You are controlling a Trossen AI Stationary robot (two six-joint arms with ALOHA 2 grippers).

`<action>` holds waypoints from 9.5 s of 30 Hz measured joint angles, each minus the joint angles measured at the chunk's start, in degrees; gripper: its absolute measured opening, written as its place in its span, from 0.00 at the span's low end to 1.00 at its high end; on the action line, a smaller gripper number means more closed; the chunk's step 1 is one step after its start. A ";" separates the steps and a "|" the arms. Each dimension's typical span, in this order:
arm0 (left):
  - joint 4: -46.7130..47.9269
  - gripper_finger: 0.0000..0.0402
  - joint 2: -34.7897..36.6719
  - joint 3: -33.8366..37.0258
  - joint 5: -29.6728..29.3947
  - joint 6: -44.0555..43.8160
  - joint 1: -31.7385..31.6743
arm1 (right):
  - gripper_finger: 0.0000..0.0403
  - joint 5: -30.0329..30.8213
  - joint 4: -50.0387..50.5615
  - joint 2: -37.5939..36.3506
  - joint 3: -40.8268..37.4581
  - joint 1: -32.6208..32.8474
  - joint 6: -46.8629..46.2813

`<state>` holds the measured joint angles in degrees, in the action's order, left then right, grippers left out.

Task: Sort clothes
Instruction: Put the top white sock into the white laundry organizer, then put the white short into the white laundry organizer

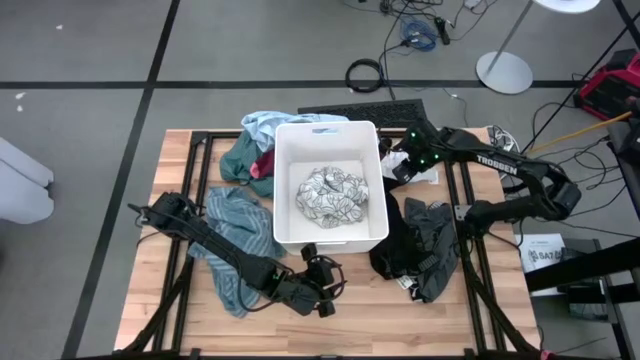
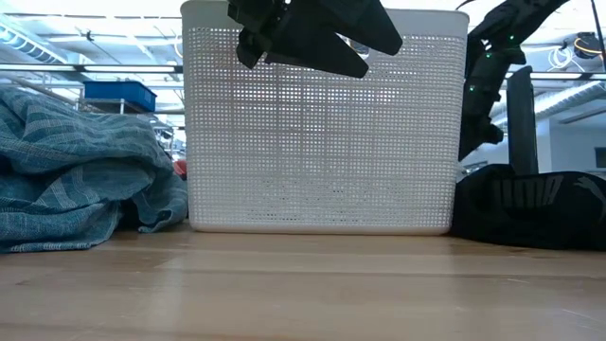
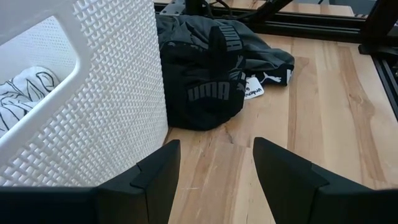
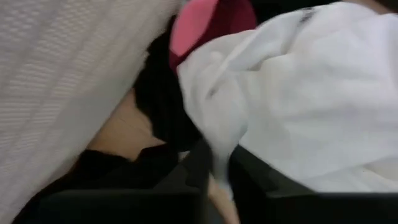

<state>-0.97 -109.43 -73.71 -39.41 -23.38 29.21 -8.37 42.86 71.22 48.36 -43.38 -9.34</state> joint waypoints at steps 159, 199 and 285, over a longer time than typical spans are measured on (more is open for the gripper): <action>-10.43 0.53 -0.09 0.00 7.62 11.63 0.55 | 0.52 11.27 9.37 8.29 14.88 -7.17 -5.22; -8.24 0.53 -0.07 0.00 7.70 10.27 0.00 | 0.01 17.03 -2.03 5.21 5.79 -9.01 -1.72; -21.39 0.53 0.00 0.00 7.79 18.23 2.55 | 0.00 -70.21 -37.97 -30.69 36.48 -24.93 -27.48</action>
<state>-22.36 -109.43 -73.71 -31.62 -5.15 31.76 -78.57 4.89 40.53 84.84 -68.31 -36.82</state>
